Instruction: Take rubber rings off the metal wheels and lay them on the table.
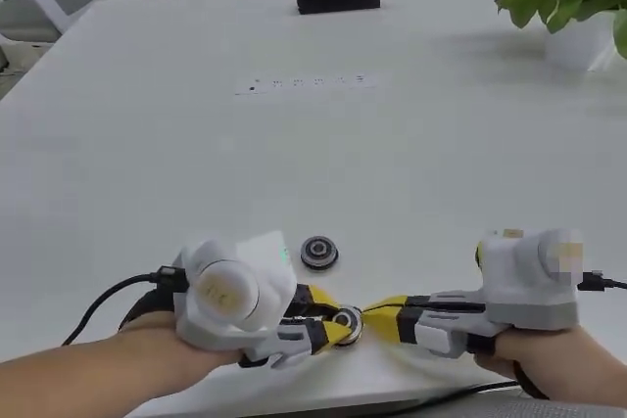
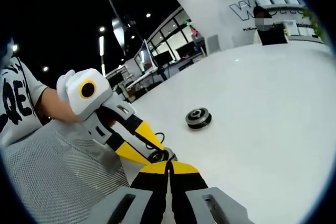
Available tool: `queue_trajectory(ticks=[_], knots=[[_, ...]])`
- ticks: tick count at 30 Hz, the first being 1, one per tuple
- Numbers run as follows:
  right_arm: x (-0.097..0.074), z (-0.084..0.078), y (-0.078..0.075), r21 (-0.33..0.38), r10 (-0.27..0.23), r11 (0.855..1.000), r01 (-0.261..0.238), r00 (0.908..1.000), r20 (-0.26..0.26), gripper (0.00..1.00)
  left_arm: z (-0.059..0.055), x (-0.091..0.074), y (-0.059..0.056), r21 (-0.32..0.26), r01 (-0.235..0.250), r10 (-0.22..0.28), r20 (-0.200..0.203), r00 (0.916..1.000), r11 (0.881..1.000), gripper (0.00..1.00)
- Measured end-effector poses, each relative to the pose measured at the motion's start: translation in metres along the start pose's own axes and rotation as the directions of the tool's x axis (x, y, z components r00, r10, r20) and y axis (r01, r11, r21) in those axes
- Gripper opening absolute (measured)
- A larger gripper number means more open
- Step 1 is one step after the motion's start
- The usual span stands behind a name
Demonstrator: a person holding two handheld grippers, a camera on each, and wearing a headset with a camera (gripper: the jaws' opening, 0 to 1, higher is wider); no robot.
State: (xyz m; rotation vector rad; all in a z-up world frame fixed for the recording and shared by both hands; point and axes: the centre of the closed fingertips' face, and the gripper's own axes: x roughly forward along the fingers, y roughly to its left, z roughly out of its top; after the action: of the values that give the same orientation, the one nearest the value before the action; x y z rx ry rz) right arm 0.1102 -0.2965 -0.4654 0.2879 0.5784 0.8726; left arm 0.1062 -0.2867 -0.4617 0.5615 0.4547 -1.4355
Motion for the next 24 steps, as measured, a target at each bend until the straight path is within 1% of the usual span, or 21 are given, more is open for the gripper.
queue_trajectory(ticks=[8, 19, 24], knots=[[0.0, 0.001, 0.001, -0.013, 0.004, 1.0, -0.004, 1.0, -0.005, 0.0, 0.0, 0.0, 0.001, -0.007, 0.0, 0.0, -0.001, 1.0, 1.0, 0.07], [0.001, 0.002, 0.007, -0.022, 0.025, 0.999, -0.025, 0.9997, -0.009, 0.0, 0.0, 0.0, 0.001, -0.006, 0.004, -0.004, -0.013, 0.9999, 1.0, 0.06], [0.003, 0.003, 0.01, -0.037, 0.036, 0.999, -0.037, 0.9992, -0.018, 0.0, 0.0, 0.001, 0.001, -0.005, 0.004, -0.004, -0.013, 0.9999, 1.0, 0.06]])
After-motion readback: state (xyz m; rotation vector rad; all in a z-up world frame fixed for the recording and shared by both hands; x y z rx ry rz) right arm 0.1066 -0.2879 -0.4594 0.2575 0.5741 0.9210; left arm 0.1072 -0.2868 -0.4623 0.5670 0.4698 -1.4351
